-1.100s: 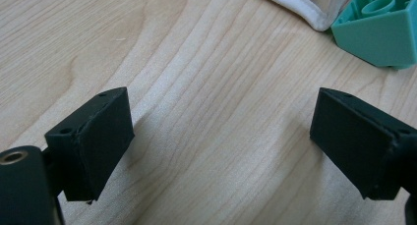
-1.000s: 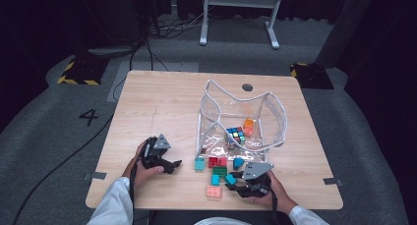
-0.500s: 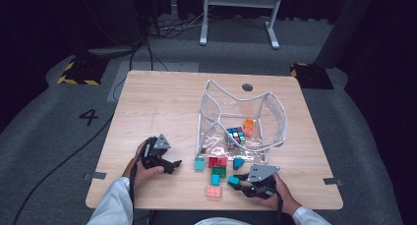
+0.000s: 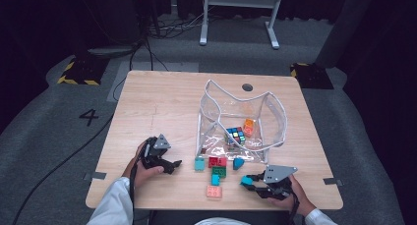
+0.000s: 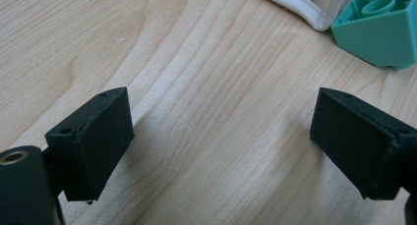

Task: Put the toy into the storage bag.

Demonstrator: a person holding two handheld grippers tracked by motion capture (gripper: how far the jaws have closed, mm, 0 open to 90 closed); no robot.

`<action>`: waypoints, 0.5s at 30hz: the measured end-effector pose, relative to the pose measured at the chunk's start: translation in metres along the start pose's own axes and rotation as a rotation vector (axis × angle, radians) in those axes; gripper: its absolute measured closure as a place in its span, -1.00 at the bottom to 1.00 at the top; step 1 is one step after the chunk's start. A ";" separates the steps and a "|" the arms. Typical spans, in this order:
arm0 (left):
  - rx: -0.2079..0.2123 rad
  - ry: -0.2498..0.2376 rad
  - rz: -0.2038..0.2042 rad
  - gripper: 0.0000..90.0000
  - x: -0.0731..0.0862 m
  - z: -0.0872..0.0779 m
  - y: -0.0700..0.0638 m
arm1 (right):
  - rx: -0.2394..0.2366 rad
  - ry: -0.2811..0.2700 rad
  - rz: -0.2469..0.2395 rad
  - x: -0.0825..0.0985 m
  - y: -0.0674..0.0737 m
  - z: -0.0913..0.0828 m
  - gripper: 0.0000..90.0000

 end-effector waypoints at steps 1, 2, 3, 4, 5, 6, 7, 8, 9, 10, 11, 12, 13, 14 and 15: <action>-0.001 0.001 -0.001 -0.79 0.000 0.000 0.000 | -0.001 -0.002 0.012 0.001 0.000 -0.002 0.50; -0.001 0.001 -0.001 -0.79 0.000 0.000 0.000 | 0.004 -0.007 0.007 0.002 -0.002 -0.005 0.50; -0.001 0.000 -0.001 -0.79 0.000 0.000 0.000 | 0.009 -0.005 0.012 0.004 -0.003 -0.008 0.50; -0.001 0.000 0.000 -0.79 0.000 0.000 0.000 | 0.017 -0.007 0.007 0.005 -0.006 -0.011 0.50; -0.001 0.001 -0.001 -0.79 0.000 0.000 0.000 | 0.026 -0.003 0.011 0.007 -0.008 -0.014 0.50; 0.000 0.000 0.000 -0.79 0.000 0.000 0.000 | 0.034 -0.006 0.005 0.008 -0.011 -0.018 0.50; 0.000 0.000 -0.001 -0.79 0.000 0.000 0.000 | 0.044 -0.009 0.011 0.009 -0.014 -0.022 0.50; 0.000 0.000 0.000 -0.79 0.000 0.000 0.000 | 0.051 -0.015 0.029 0.011 -0.017 -0.027 0.50; -0.001 0.002 -0.001 -0.79 0.000 0.000 0.000 | 0.060 -0.017 0.031 0.013 -0.019 -0.030 0.50; 0.000 0.000 -0.001 -0.79 0.000 0.000 0.000 | 0.071 -0.016 0.040 0.015 -0.022 -0.034 0.50; 0.000 0.000 -0.001 -0.79 0.000 0.000 0.000 | 0.085 -0.019 0.052 0.017 -0.025 -0.037 0.50; 0.000 0.000 -0.001 -0.79 0.000 0.000 0.000 | 0.089 -0.026 0.057 0.020 -0.029 -0.041 0.50; 0.000 0.000 0.000 -0.79 0.000 0.000 0.000 | 0.102 -0.029 0.066 0.022 -0.032 -0.044 0.50; 0.000 0.000 -0.001 -0.79 0.000 0.000 0.000 | 0.111 -0.024 0.075 0.025 -0.035 -0.048 0.50; 0.000 0.000 0.000 -0.79 0.000 0.000 0.000 | 0.118 -0.030 0.090 0.027 -0.038 -0.051 0.50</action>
Point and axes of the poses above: each handheld gripper's, and its own axes: z roughly forward along the jaws, x roughly out of its underside, y roughly to its left, the point moved 3 cm from there along z, roughly forward along the jaws, and after that the axes turned 10 degrees about y, right-handed, at the moved point
